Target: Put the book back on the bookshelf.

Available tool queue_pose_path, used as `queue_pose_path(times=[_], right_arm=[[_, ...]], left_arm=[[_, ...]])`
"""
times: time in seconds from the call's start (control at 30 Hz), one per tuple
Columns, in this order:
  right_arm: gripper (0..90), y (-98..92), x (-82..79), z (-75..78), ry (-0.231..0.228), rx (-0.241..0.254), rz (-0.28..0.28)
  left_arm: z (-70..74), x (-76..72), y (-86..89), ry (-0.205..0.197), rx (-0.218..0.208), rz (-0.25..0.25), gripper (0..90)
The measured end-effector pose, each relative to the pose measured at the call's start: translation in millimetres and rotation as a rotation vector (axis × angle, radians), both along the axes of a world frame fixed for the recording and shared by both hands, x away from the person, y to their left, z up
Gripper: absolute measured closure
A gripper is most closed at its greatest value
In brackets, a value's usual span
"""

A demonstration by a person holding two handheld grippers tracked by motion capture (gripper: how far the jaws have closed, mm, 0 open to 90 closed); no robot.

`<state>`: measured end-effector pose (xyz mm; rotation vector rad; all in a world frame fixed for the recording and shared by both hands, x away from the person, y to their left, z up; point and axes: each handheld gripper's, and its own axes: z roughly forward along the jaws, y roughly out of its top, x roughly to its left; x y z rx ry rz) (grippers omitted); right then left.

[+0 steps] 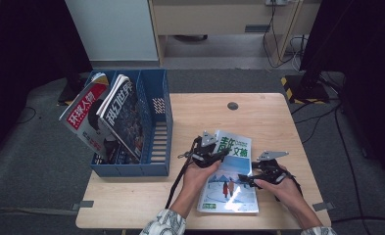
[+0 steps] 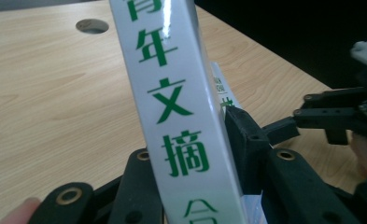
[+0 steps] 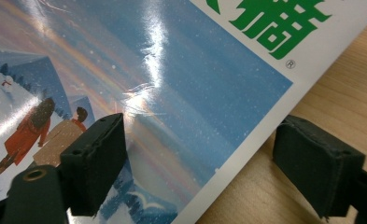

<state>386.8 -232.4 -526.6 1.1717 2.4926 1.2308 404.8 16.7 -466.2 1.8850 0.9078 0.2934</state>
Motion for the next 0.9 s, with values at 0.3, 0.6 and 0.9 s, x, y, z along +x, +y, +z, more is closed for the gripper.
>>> queue_pose_path(times=[0.3,0.6,0.9], right_arm=[[13.1,-7.1,8.4,2.9,0.006,-0.012,0.069],[10.6,-11.6,14.0,0.1,0.029,0.031,0.076],[17.1,-11.3,16.5,-1.6,0.052,0.09,0.105]], left_arm=[[9.4,-6.6,-3.7,-0.059,-0.009,-0.048,68.9],[18.1,-11.4,-7.8,-0.08,-0.014,-0.081,69.2],[22.1,-12.2,-9.1,-0.093,-0.022,-0.105,69.5]])
